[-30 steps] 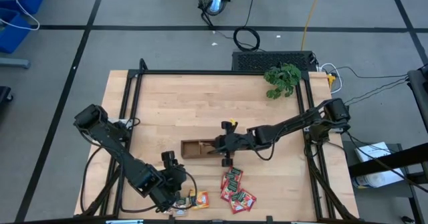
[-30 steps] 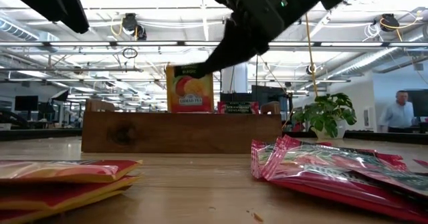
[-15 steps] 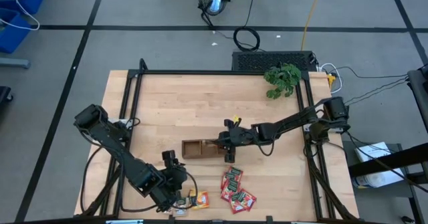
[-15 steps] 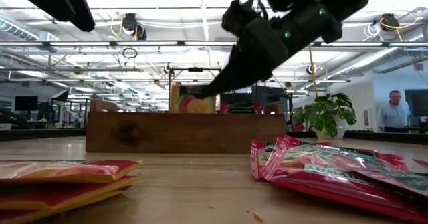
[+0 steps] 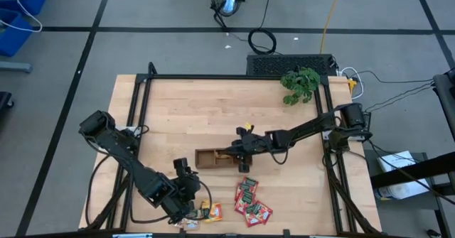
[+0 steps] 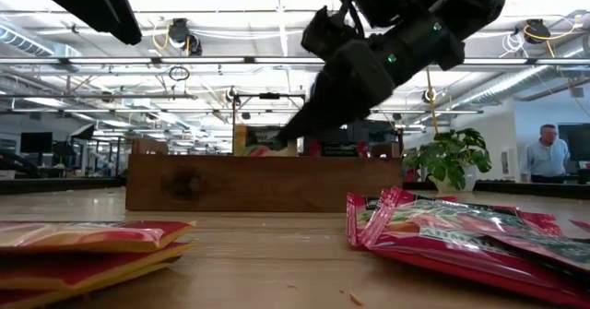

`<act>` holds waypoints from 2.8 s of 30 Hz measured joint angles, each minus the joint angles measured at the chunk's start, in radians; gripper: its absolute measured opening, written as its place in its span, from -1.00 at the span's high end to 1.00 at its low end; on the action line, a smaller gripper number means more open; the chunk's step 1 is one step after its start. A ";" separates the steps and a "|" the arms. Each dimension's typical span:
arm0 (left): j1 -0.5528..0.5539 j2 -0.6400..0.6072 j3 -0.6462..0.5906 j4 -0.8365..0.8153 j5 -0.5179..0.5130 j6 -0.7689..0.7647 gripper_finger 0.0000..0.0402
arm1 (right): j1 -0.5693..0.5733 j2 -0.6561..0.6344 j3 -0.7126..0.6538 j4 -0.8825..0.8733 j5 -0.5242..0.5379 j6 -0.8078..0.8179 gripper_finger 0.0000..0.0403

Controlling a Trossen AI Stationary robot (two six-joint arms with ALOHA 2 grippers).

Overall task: Pick & Place Tea
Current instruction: Put the yellow tea bag into the middle section of the wooden organizer, then put the brown tea bag into the left section of the wooden organizer

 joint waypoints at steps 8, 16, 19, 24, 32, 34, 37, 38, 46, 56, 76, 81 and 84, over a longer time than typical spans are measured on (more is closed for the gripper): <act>-0.015 0.000 0.000 -0.001 0.000 -0.001 -0.17 | 0.002 -0.030 0.000 0.042 0.095 -0.010 0.13; -0.054 0.000 0.000 -0.055 -0.007 -0.045 -0.17 | 0.057 -0.157 0.000 0.041 0.155 -0.117 -0.12; -0.082 0.000 0.000 -0.122 -0.037 -0.131 -0.17 | 0.113 -0.221 0.001 0.000 0.149 -0.099 -0.14; -0.146 0.000 0.000 -0.191 -0.067 -0.261 -0.17 | 0.233 -0.272 0.001 -0.087 0.093 -0.049 -0.11; -0.251 0.000 0.000 -0.196 -0.119 -0.376 -0.17 | 0.402 -0.264 -0.073 -0.017 0.098 -0.054 -0.04; -0.269 0.000 0.000 -0.196 -0.124 -0.391 -0.17 | 0.424 -0.264 -0.123 0.072 0.098 -0.083 -0.03; -0.290 0.000 0.000 -0.195 -0.142 -0.416 -0.17 | 0.439 -0.264 -0.207 0.238 0.099 -0.130 -0.03; -0.296 0.000 -0.004 -0.191 -0.155 -0.430 -0.17 | 0.441 -0.264 -0.234 0.297 0.099 -0.132 -0.03; -0.301 0.000 -0.045 -0.171 -0.232 -0.590 -0.17 | 0.438 -0.243 -0.283 0.407 0.159 -0.017 -0.03; -0.296 0.036 -0.046 0.208 -0.038 -0.404 -0.11 | 0.361 0.022 0.016 0.270 -0.053 0.080 -0.03; -0.399 0.181 -0.013 0.357 0.125 -0.446 0.35 | 0.183 0.382 0.444 0.120 -0.297 0.007 -0.04; -0.391 0.181 -0.013 0.353 0.112 -0.419 0.36 | 0.214 0.435 0.588 -0.021 -0.290 -0.001 -0.05; -0.390 0.181 -0.013 0.351 0.108 -0.410 0.36 | 0.235 0.484 0.684 -0.101 -0.267 -0.009 -0.05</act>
